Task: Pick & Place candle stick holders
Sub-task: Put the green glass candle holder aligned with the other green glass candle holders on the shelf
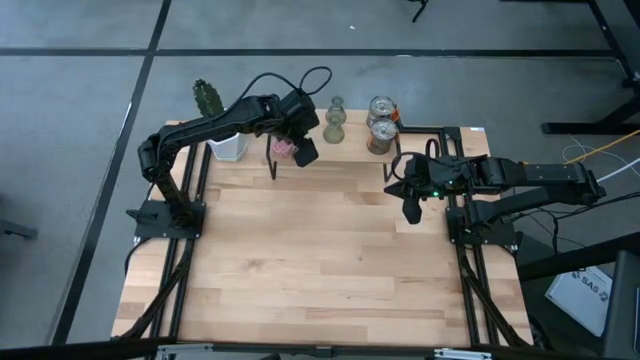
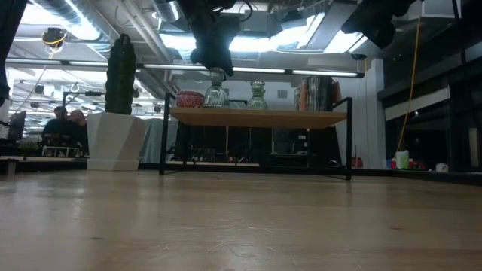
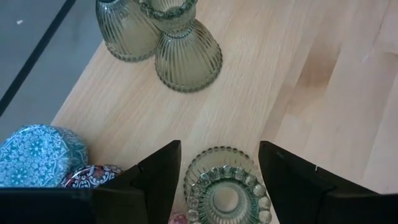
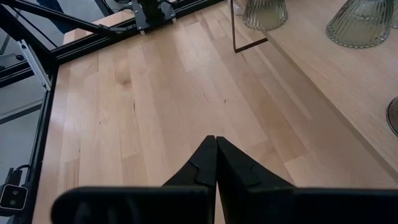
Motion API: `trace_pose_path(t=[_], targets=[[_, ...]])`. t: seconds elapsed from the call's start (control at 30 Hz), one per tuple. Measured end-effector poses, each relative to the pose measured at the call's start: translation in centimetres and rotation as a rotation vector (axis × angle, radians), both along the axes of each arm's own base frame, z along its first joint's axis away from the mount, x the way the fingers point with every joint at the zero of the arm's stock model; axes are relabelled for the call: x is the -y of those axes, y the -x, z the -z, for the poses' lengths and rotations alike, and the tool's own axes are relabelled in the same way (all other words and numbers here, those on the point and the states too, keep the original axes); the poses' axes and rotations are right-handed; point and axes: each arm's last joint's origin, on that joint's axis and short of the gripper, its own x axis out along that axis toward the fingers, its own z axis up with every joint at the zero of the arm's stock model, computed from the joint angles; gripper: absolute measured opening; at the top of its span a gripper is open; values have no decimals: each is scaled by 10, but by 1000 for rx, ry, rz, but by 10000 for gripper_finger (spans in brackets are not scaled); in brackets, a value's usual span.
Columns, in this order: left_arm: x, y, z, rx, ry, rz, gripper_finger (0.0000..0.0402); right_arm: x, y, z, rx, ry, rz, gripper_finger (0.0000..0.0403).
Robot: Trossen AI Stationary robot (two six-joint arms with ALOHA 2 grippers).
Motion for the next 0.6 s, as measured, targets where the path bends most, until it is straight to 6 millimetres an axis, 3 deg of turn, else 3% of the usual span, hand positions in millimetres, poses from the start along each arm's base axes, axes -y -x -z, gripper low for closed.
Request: trace_pose_path(t=[0.37,0.6], targets=[[-1,-5,-6,64,-20,18,249,0,0,0,0,0,0,8],[0,-3,-36,141,-50,23,261,0,0,0,0,0,0,8]])
